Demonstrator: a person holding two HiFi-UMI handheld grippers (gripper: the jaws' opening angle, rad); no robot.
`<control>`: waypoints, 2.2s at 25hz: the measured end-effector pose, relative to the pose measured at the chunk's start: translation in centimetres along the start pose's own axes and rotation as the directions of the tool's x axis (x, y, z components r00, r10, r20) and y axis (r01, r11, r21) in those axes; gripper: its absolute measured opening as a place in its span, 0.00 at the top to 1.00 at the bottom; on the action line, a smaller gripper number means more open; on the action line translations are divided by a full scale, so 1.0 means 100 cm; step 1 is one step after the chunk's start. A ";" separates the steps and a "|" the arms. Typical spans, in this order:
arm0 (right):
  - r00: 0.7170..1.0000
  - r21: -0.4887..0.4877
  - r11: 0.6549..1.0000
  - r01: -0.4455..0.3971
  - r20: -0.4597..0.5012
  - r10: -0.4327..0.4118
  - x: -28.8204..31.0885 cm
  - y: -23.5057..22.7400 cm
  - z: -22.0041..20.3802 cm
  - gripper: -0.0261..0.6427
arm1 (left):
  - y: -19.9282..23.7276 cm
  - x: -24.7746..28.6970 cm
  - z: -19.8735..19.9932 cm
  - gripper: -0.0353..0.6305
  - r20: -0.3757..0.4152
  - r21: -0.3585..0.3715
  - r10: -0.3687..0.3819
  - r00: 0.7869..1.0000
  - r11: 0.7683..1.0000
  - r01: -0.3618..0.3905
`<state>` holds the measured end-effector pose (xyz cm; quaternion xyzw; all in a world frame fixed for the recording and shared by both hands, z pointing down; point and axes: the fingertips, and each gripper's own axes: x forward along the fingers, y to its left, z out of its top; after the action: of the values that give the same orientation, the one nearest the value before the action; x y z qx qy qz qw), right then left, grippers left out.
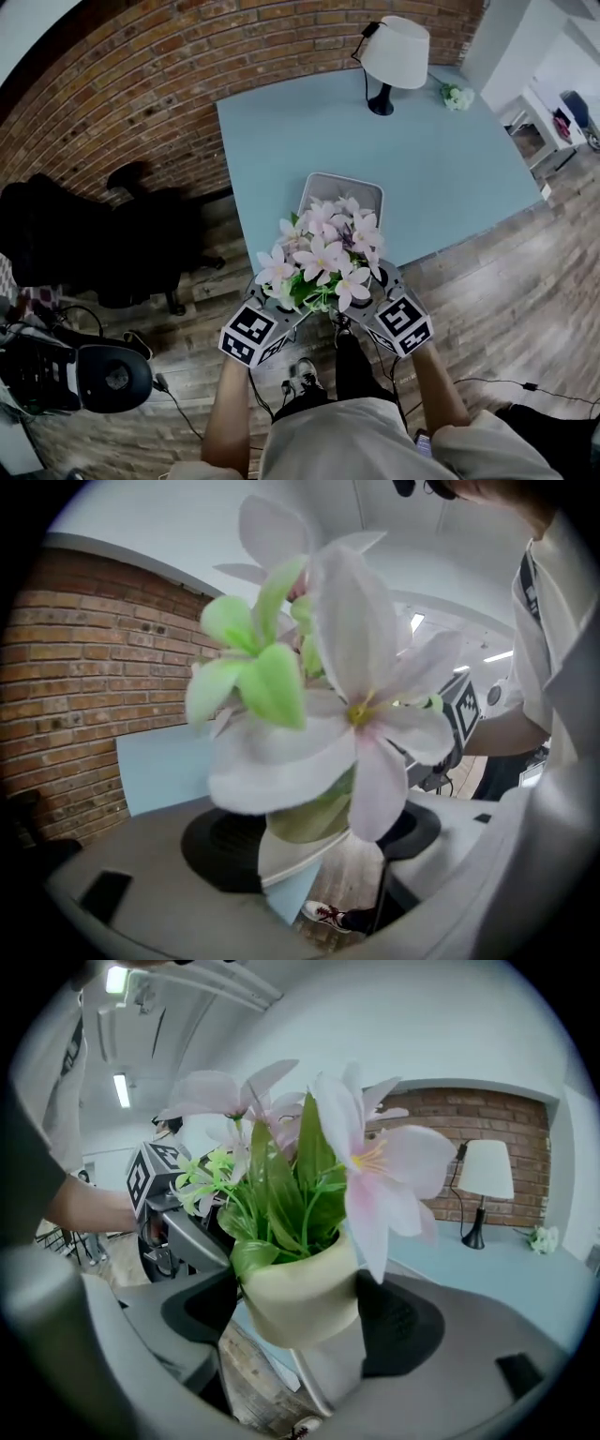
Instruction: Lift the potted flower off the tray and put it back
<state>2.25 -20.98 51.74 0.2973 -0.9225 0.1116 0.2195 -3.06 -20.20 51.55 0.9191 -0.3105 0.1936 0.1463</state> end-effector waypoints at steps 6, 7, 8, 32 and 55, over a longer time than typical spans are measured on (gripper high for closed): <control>0.996 -0.021 0.997 0.073 0.045 -0.072 -0.037 0.066 0.003 0.33 | -0.047 -0.056 -0.008 0.41 0.014 0.073 -0.024 1.000 0.997 0.022; 0.995 -0.019 0.997 0.080 0.054 -0.079 -0.042 0.073 0.004 0.33 | -0.052 -0.062 -0.008 0.41 0.016 0.079 -0.026 1.000 0.997 0.025; 0.994 -0.016 0.996 0.086 0.063 -0.085 -0.047 0.079 0.006 0.33 | -0.058 -0.068 -0.007 0.41 0.019 0.083 -0.030 0.999 0.996 0.028; 0.979 -0.012 0.986 0.169 0.122 -0.166 -0.123 0.153 0.015 0.33 | -0.138 -0.130 0.002 0.41 0.058 0.122 -0.090 0.994 0.989 0.083; 0.984 0.000 0.988 0.155 0.086 -0.154 -0.099 0.130 -0.018 0.33 | -0.121 -0.096 -0.026 0.41 0.023 0.103 -0.088 0.996 0.991 0.085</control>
<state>2.30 -5.08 47.71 0.3717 -0.9056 0.0784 0.1886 -3.15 -4.98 47.73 0.9405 -0.2622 0.1898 0.1033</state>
